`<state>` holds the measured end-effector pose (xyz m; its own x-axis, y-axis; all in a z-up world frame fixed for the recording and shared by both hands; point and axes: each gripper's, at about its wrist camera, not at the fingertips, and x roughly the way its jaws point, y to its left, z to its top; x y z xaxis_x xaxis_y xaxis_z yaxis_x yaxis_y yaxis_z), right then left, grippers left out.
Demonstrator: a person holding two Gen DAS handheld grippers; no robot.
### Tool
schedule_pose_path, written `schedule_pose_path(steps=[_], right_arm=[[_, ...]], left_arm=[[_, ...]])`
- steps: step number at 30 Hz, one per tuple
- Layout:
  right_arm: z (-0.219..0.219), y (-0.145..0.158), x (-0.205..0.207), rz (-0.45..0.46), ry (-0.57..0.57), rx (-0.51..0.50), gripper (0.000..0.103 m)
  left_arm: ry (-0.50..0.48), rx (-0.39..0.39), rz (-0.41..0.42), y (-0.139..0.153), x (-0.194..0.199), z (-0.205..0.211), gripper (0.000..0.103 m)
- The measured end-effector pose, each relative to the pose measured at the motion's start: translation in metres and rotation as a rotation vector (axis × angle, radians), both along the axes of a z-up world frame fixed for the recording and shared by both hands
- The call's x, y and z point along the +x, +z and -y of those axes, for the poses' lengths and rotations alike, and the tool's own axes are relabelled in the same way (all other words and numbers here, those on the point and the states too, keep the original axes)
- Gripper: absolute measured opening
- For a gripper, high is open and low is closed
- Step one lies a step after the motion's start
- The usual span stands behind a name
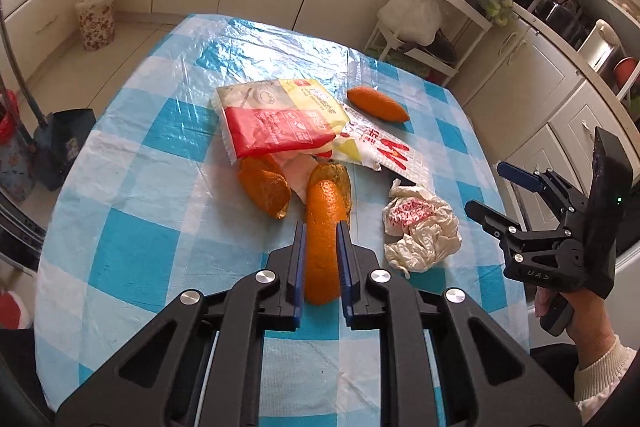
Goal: Collect trash
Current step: 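Grasp the crumpled white tissue with the right gripper while the left gripper holds the peel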
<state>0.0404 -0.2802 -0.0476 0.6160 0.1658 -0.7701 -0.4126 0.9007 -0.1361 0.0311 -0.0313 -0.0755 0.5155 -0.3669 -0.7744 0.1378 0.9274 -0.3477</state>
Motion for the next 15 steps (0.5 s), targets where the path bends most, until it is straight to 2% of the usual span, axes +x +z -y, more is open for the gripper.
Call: schedule_pose_path(steps=[3, 5, 7, 9, 12, 15], right_arm=[[-0.004, -0.002, -0.001, -0.028, 0.017, 0.026, 0.081], [-0.007, -0.003, -0.002, -0.049, 0.03, 0.056, 0.089], [-0.012, -0.004, -0.003, -0.068, 0.051, 0.081, 0.09], [-0.017, -0.007, -0.003, -0.084, 0.068, 0.091, 0.09], [-0.027, -0.013, -0.002, -0.105, 0.086, 0.091, 0.09], [-0.038, -0.02, -0.002, -0.121, 0.11, 0.071, 0.09]], left_arm=[[-0.018, 0.056, -0.007, -0.008, -0.001, 0.012, 0.017], [-0.034, 0.109, 0.003, -0.013, -0.003, 0.024, 0.024], [-0.042, 0.176, 0.021, -0.017, -0.004, 0.034, 0.026], [-0.048, 0.175, 0.022, -0.02, -0.005, 0.037, 0.026], [-0.049, 0.168, 0.028, -0.017, -0.004, 0.036, 0.018], [-0.047, 0.127, 0.021, -0.016, -0.005, 0.029, 0.014]])
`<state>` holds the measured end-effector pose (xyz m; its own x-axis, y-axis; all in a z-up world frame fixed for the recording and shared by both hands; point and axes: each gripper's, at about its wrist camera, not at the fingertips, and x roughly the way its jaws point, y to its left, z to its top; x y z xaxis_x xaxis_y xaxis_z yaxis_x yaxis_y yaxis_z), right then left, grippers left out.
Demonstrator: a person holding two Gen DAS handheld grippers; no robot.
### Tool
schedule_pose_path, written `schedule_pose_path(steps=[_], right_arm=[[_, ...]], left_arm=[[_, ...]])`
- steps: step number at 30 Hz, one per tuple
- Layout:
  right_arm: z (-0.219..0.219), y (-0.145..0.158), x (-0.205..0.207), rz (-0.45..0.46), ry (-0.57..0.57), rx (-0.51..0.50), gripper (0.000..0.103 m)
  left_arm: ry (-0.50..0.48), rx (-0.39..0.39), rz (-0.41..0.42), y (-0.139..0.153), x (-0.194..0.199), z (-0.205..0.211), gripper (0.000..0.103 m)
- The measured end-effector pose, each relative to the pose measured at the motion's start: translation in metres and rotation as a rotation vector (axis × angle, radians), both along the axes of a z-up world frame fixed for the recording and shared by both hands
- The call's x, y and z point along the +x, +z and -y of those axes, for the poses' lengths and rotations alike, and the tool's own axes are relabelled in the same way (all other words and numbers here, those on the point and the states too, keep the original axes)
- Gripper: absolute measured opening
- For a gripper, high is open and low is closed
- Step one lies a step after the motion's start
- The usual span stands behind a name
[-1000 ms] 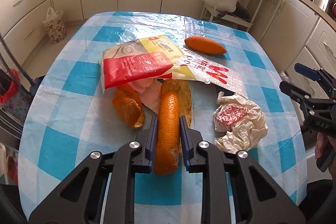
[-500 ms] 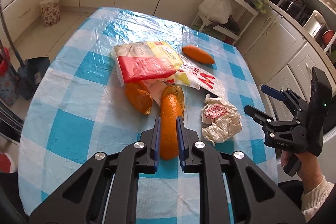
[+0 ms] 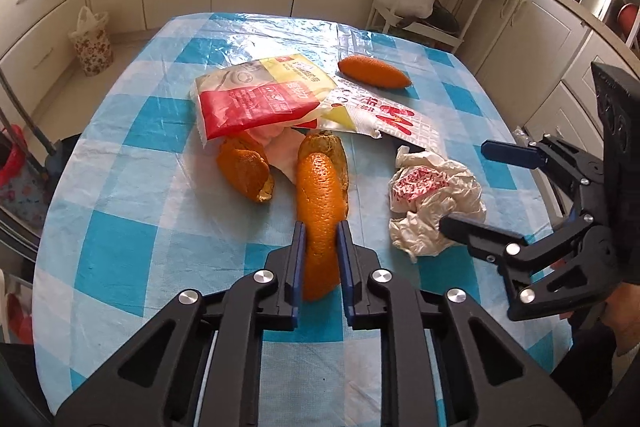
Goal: Collect trash
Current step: 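Grasp the crumpled white tissue with the right gripper while the left gripper holds the peel, then carry the peel and tissue in both grippers over to the yellow bucket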
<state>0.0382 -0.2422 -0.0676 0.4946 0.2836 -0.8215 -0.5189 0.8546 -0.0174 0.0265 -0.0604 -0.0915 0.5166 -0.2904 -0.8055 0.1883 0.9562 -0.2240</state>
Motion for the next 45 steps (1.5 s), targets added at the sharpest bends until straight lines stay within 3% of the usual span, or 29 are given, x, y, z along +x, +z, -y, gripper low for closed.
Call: schedule_pose_path(steps=[4, 6, 7, 8, 9, 13, 15, 16, 18, 19, 24, 30, 45], right_arm=[[-0.007, -0.003, -0.002, -0.008, 0.024, -0.013, 0.09], [-0.007, -0.003, -0.002, -0.008, 0.028, -0.015, 0.09], [-0.007, -0.004, -0.002, -0.009, 0.027, -0.012, 0.09], [-0.007, -0.004, -0.002, -0.009, 0.026, -0.011, 0.09], [-0.006, -0.004, -0.002, -0.01, 0.025, -0.008, 0.09], [-0.003, -0.004, 0.0, -0.021, 0.018, 0.02, 0.088], [0.0, -0.003, 0.003, -0.041, 0.016, 0.052, 0.069], [0.002, -0.003, 0.004, -0.054, 0.013, 0.071, 0.064], [0.005, -0.002, 0.006, -0.075, 0.004, 0.102, 0.044], [0.007, -0.002, 0.007, -0.078, 0.0, 0.103, 0.04], [0.01, -0.001, 0.004, -0.085, 0.003, 0.107, 0.036], [0.02, 0.011, 0.0, -0.056, -0.014, 0.133, 0.036], [0.08, 0.038, -0.01, 0.051, -0.153, 0.216, 0.036]], left_arm=[[-0.015, -0.005, -0.021, 0.002, 0.001, -0.003, 0.015], [0.008, 0.01, -0.028, -0.002, 0.004, -0.005, 0.028], [0.021, 0.024, -0.035, -0.005, 0.006, -0.004, 0.045], [0.031, 0.037, -0.034, -0.007, 0.007, -0.003, 0.052], [0.033, 0.046, -0.032, -0.01, 0.009, -0.001, 0.052], [0.014, 0.058, -0.012, -0.013, 0.013, 0.011, 0.052], [-0.001, 0.046, -0.011, -0.013, 0.016, 0.017, 0.038], [-0.005, 0.047, -0.011, -0.014, 0.017, 0.018, 0.026], [-0.023, 0.014, -0.02, -0.014, 0.018, 0.019, 0.021], [-0.029, 0.013, -0.014, -0.013, 0.017, 0.019, 0.019], [-0.039, -0.027, -0.002, -0.007, 0.011, 0.013, 0.017], [-0.046, -0.058, 0.077, 0.02, -0.002, 0.011, 0.017], [-0.092, -0.052, 0.195, 0.063, -0.017, 0.043, 0.017]])
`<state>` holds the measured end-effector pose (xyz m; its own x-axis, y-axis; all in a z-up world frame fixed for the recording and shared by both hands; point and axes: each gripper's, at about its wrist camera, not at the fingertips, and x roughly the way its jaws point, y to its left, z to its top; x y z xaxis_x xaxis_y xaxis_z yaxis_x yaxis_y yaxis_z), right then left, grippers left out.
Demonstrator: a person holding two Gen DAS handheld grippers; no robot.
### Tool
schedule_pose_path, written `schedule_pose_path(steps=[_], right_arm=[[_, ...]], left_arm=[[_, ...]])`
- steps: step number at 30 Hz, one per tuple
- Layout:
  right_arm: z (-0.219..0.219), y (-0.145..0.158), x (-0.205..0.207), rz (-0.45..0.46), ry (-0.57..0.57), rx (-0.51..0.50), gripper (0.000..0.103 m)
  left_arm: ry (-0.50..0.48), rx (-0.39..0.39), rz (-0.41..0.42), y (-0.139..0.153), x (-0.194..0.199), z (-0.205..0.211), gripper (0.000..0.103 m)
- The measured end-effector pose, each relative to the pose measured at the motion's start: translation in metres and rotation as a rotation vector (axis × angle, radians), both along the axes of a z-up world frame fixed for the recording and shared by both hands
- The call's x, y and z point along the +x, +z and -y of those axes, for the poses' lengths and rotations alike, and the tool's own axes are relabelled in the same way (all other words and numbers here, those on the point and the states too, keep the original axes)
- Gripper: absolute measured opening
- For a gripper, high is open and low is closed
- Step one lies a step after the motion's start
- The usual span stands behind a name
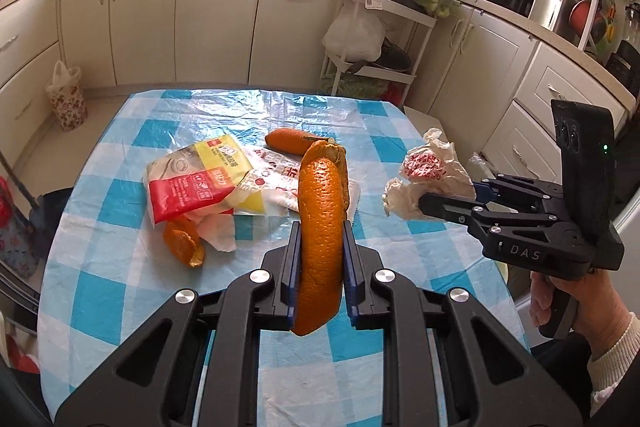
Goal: Collect trash
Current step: 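Carry the peel and tissue in both grippers over to the yellow bucket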
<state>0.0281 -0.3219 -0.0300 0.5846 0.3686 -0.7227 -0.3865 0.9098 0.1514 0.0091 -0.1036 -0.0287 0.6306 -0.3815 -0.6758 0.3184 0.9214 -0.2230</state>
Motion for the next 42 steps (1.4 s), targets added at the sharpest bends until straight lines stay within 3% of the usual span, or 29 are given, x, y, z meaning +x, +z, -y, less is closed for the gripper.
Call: schedule_pose_path(steps=[26, 33, 42], right_arm=[[0.112, 0.013, -0.012, 0.026, -0.29, 0.052, 0.036], [0.147, 0.002, -0.016, -0.022, -0.389, 0.035, 0.037], [0.184, -0.034, -0.01, -0.162, -0.516, -0.042, 0.037]], left_arm=[[-0.133, 0.062, 0.049, 0.008, -0.017, 0.092, 0.017], [-0.164, 0.063, 0.055, 0.009, -0.019, 0.118, 0.017], [-0.213, 0.052, 0.049, 0.006, -0.017, 0.156, 0.017]])
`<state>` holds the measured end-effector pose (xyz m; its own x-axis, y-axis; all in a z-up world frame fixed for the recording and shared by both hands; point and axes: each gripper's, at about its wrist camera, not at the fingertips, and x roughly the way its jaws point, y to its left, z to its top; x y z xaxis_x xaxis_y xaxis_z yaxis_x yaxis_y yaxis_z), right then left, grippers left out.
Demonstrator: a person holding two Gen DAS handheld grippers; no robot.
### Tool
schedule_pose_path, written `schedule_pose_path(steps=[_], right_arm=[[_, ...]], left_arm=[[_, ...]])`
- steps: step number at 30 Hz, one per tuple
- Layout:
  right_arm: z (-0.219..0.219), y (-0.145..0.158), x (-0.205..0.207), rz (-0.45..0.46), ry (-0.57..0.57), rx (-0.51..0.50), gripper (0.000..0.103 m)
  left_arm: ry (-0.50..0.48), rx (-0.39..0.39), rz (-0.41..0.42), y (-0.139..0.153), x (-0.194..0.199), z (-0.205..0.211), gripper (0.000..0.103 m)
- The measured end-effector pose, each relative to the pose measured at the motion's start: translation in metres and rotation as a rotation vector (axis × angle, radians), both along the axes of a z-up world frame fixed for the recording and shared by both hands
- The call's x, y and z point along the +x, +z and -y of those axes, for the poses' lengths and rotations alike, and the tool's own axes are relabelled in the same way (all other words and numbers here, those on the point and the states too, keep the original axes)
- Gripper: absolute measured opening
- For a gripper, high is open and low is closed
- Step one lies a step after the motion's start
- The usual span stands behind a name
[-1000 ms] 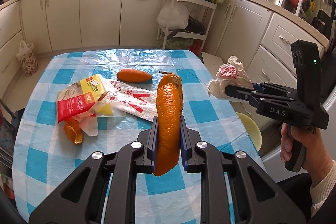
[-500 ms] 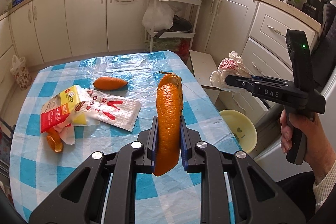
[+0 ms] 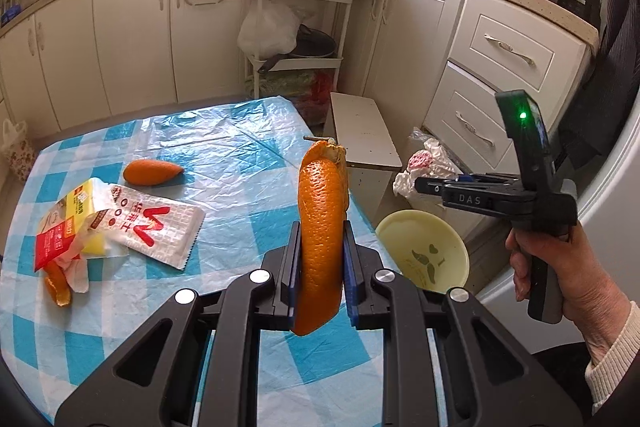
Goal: Collect trash
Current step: 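Carry the peel and tissue in both grippers over to the yellow bucket, then open the right gripper over the bucket while the left gripper releases the peel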
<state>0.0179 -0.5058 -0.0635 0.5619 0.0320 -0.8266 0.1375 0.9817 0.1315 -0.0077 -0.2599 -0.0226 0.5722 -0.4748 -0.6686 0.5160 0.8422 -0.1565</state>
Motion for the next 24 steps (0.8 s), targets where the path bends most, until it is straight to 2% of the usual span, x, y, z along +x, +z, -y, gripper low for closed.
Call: schedule_pose_path(steps=[10, 16, 19, 21, 24], right_arm=[[0.049, -0.047, -0.002, -0.167, -0.144, -0.006, 0.037], [0.069, -0.07, -0.002, -0.238, -0.186, 0.015, 0.043], [0.078, -0.078, -0.001, -0.267, -0.217, 0.039, 0.052], [0.083, -0.081, -0.001, -0.281, -0.234, 0.062, 0.063], [0.091, -0.081, -0.004, -0.284, -0.282, 0.057, 0.068]], left_arm=[[-0.068, -0.015, -0.044, -0.012, 0.006, 0.052, 0.017], [-0.115, -0.01, -0.081, -0.025, 0.008, 0.086, 0.017], [-0.131, -0.015, -0.108, -0.031, 0.012, 0.103, 0.017], [-0.142, -0.018, -0.124, -0.035, 0.014, 0.114, 0.017], [-0.163, -0.02, -0.145, -0.04, 0.015, 0.132, 0.017]])
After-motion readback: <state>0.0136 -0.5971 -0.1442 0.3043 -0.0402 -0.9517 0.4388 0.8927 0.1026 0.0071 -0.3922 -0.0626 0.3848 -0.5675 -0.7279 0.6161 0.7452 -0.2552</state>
